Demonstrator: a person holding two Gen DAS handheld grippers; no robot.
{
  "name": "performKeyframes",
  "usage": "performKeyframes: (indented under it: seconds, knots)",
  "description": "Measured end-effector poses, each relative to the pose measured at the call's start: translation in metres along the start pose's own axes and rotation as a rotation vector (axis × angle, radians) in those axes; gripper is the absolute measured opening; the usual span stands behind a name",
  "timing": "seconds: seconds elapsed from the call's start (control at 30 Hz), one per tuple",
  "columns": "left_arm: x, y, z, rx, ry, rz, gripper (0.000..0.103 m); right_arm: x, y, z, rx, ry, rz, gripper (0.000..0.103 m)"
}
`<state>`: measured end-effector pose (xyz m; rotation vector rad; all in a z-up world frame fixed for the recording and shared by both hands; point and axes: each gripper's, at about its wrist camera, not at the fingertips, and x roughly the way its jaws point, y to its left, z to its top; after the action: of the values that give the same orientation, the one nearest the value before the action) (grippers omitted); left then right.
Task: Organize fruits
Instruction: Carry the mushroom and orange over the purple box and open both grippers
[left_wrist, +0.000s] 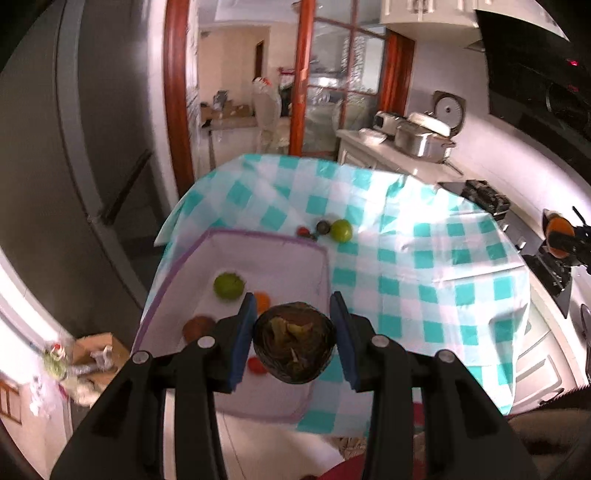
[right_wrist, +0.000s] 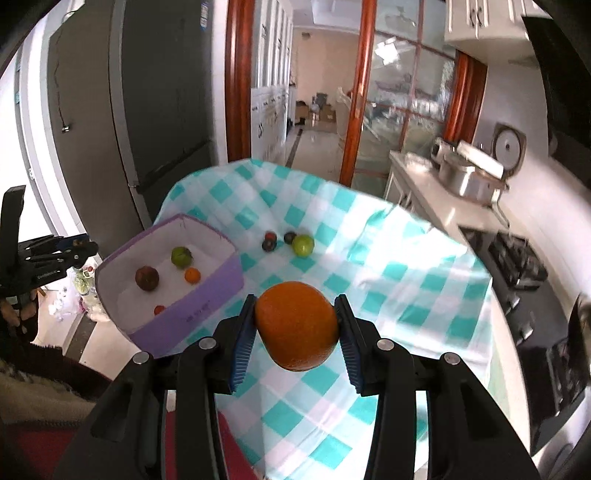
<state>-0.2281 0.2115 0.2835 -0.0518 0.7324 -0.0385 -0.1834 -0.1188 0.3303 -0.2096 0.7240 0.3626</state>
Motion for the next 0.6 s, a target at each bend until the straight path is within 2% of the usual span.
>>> performKeyframes:
  seconds: [0.17, 0.33, 0.5, 0.6]
  knots:
    - [0.024, 0.016, -0.015, -0.037, 0.071, 0.024, 0.041, 0.028, 0.005, -0.001, -0.007, 0.065, 0.019, 0.042]
    - [0.045, 0.021, -0.019, -0.052, 0.111, 0.052, 0.041, 0.071, 0.023, 0.024, -0.084, 0.119, 0.079, 0.042]
    - [0.081, 0.036, -0.025, -0.141, 0.184, 0.079, 0.041, 0.139, 0.068, 0.061, -0.236, 0.18, 0.193, 0.042]
    - [0.105, 0.043, -0.028, -0.181, 0.229, 0.101, 0.041, 0.183, 0.105, 0.081, -0.334, 0.203, 0.295, 0.042]
